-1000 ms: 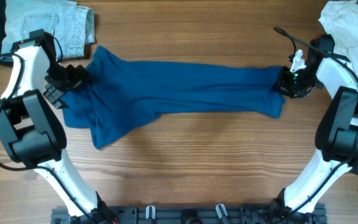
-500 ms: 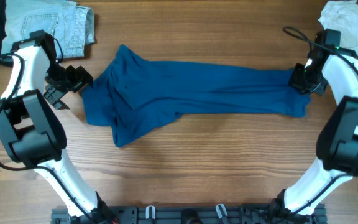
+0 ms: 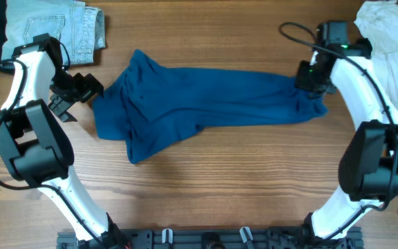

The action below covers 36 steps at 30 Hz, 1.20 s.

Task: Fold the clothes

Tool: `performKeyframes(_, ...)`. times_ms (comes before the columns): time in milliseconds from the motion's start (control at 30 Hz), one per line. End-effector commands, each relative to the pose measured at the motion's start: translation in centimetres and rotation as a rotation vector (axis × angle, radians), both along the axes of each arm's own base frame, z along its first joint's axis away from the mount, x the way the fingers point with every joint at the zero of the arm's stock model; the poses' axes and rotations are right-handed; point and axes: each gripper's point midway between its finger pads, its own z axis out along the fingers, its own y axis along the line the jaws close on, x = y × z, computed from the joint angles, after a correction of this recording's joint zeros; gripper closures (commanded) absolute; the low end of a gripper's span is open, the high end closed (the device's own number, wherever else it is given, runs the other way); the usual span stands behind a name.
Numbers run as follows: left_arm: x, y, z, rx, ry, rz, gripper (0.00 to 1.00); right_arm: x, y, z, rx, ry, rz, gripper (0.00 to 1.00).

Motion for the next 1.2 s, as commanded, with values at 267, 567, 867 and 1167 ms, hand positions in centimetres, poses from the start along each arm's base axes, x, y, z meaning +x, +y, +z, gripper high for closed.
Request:
performKeyframes(267, -0.2, 0.2, 0.6, 0.015, -0.007, -0.007, 0.0, 0.3, 5.4, -0.5, 0.115, 0.011, 0.038, 0.68)
performKeyframes(567, -0.3, 0.1, 0.6, 0.014, -0.004, -0.007, 0.0, 0.7, 5.8, -0.6, 0.148, 0.012, 0.043, 0.43)
performKeyframes(867, -0.6, 0.0, 0.6, 0.01, 0.011, -0.007, 0.0, 0.9, 0.1, 2.6, 0.111, -0.051, -0.077, 0.53)
performKeyframes(1167, -0.4, 0.1, 0.6, 0.013, 0.003, -0.007, 0.0, -3.0, 1.0, -1.6, 0.221, 0.095, -0.075, 0.96)
